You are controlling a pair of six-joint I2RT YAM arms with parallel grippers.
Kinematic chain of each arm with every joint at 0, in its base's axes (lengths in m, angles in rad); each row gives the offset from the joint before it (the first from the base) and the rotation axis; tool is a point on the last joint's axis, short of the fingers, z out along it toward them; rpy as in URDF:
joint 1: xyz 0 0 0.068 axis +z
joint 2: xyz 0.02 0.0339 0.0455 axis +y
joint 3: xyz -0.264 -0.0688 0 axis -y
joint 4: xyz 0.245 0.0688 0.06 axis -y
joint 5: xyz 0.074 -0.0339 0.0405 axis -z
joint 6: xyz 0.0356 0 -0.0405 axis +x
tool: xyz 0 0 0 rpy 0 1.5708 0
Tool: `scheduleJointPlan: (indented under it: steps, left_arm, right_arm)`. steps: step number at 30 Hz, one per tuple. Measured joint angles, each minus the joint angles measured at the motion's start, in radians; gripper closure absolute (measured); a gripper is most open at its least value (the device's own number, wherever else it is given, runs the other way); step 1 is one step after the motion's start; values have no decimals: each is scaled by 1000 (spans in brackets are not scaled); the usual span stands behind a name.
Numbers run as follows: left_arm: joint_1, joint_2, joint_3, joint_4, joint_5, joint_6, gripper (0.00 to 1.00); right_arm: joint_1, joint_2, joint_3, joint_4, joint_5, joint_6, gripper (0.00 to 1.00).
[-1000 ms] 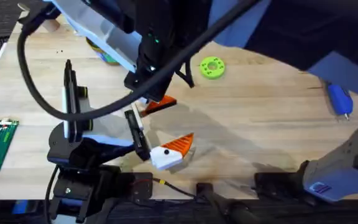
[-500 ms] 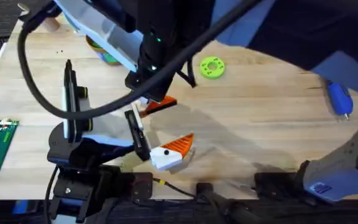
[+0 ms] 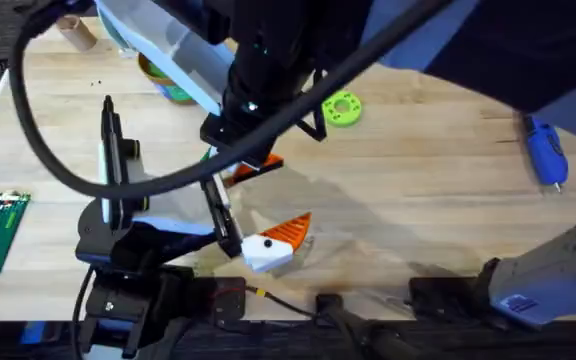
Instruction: Pick up the gripper from the table and insert it into the empty holder that is missing its gripper. Then pick up a screw, insert it into the mounting hole, and use the screwdriver to tighten it. Finally, clean up the table by picking up the vegetable and placing it into the bucket.
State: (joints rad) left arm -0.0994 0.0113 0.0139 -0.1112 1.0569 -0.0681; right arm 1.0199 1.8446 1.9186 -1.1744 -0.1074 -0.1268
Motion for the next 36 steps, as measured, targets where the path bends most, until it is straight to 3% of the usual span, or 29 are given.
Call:
scheduleJointPlan:
  steps: [36]
  left_arm:
    - [1,0,0,2,-6,8,8]
  right_arm:
    - [11,1,-5,19,57,12,995]
